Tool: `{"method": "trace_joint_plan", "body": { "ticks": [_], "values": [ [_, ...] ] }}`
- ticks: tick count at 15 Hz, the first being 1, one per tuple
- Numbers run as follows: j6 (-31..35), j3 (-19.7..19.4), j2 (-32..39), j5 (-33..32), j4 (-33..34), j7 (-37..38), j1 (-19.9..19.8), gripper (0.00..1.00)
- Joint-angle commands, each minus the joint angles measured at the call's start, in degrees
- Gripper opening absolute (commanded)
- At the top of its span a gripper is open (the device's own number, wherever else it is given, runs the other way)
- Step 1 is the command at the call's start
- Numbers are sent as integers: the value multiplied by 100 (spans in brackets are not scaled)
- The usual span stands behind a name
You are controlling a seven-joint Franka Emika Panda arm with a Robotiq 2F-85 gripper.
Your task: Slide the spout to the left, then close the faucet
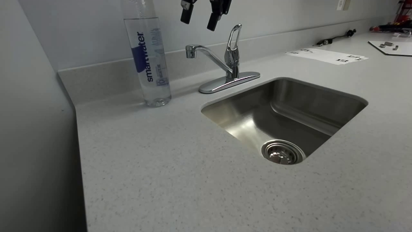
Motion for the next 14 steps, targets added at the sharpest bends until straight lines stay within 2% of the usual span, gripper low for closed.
{"method": "trace_joint_plan", "body": {
  "ticks": [1,14],
  "values": [
    [-142,-62,250,-78,509,53,28,100],
    [-302,-125,40,64,22,-49,-322,100]
  ]
}}
